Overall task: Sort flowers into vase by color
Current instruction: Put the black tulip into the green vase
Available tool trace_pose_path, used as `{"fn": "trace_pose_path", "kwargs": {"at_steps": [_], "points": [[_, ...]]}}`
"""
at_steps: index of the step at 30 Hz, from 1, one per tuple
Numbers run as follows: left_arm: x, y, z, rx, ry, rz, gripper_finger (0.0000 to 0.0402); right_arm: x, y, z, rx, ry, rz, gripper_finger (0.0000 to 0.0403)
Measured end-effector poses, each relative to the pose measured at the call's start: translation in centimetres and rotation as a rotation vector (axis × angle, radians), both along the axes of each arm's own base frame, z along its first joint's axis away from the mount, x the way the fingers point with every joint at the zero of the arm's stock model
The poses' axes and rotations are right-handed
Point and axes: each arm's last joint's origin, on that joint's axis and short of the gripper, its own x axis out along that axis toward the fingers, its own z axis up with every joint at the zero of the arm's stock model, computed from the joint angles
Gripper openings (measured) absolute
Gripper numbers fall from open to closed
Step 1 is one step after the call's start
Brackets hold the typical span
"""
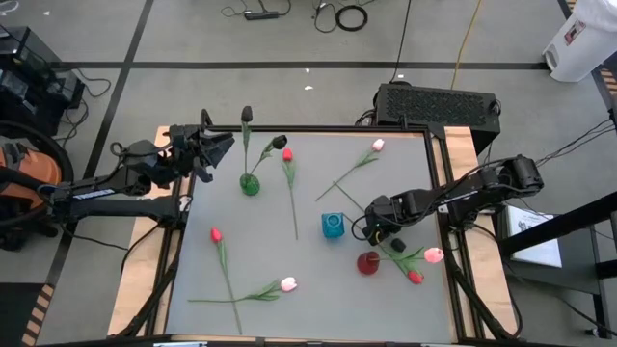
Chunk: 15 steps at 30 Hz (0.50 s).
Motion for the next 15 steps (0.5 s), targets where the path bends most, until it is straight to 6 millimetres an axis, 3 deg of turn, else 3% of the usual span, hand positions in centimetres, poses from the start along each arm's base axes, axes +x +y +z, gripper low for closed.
{"fn": "trace_pose_path", "kwargs": {"at_steps": [7,15], "points": [[0.0,0.0,0.0,0.0,0.0,0.0,0.0135,0.02,0.0,0.0,0.0,-0.003,0.004,0.0009],[0.0,0.0,0.0,0.001,0.0,-0.001,0.0135,-0.06,0.03,-0.01,0.01,0.007,0.043,0.0003]]}}
